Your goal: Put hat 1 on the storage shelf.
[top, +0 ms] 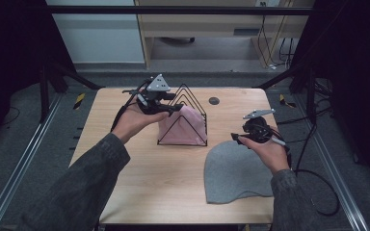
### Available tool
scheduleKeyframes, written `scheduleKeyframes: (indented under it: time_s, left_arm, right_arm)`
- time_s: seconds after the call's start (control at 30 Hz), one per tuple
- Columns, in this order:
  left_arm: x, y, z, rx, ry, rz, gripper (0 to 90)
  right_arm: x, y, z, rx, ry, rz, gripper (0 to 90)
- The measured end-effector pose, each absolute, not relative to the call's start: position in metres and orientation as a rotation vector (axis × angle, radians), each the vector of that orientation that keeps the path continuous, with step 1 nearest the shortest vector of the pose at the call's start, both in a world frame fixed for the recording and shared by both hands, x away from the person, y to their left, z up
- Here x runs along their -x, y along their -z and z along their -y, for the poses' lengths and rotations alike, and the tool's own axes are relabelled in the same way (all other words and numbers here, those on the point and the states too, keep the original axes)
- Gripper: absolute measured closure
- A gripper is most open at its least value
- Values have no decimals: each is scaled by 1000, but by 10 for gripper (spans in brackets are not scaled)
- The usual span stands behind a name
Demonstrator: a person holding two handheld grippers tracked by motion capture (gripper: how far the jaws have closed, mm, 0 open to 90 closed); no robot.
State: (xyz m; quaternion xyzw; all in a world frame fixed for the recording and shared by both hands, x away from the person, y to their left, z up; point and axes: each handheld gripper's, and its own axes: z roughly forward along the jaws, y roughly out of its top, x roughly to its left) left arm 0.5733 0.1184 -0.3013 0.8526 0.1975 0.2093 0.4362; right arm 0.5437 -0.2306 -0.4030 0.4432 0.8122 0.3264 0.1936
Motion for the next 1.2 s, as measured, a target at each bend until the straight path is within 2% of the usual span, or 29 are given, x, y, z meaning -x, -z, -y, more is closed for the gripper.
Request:
scheduleKeyframes:
  time_s: [0.03,0.17,0.33,0.5,0.7,0.9,1.2]
  left_arm:
    - [-567,302,-121,-2116,-531,-496,467]
    - [-541,313,-135,-2135,-584,-504,377]
    - [-518,330,-158,-2146,-583,-540,275]
    - [-502,347,-182,-2144,-596,-587,186]
    - [-497,366,-206,-2150,-593,-632,103]
    - [-495,388,-243,-2109,-563,-744,83]
    - [-489,414,-266,-2109,-515,-810,83]
  right_arm:
    - [-543,405,232,-1250,-903,-2280,405]
    - [-545,415,238,-1294,-882,-2269,376]
    - [-550,426,243,-1347,-877,-2300,338]
    - [-560,440,250,-1368,-833,-2329,394]
    - [-570,458,254,-1422,-796,-2329,410]
    - [-578,469,254,-1450,-765,-2335,402]
    - [-580,474,257,-1502,-740,-2326,392]
